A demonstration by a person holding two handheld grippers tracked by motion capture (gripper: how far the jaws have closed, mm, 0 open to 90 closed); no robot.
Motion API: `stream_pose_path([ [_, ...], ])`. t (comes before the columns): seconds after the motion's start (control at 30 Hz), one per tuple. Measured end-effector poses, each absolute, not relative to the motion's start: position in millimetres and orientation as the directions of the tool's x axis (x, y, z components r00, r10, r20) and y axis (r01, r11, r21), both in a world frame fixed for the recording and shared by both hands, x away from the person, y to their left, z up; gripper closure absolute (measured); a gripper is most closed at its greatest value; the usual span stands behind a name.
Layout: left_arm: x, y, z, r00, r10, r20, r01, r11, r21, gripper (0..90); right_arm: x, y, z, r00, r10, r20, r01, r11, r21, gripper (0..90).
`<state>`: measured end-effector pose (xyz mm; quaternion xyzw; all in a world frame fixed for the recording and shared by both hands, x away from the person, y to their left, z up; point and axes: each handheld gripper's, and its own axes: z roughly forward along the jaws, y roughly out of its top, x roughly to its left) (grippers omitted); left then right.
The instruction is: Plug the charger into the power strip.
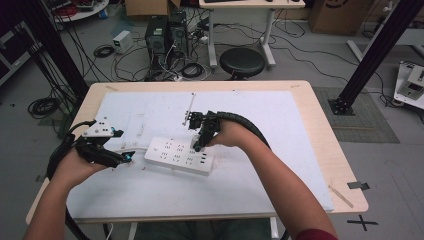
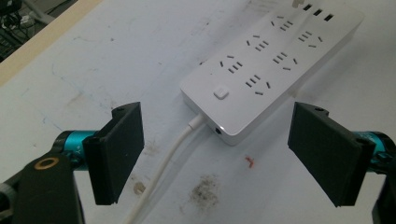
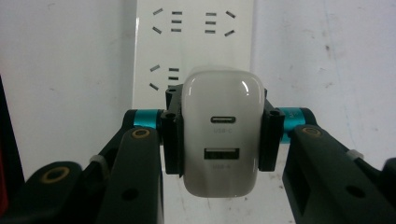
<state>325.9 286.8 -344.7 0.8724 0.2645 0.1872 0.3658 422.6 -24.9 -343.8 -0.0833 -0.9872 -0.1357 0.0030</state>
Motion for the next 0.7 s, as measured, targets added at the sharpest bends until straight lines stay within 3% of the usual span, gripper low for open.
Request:
stream_pose_path([
  [0.7,322,300,-350,0.782,0.609,0.129,0.327,-0.578,0.748,18.4,428,2,-355,-0.991,0.134,0.021,0.136,0.974,0.18,63.3],
])
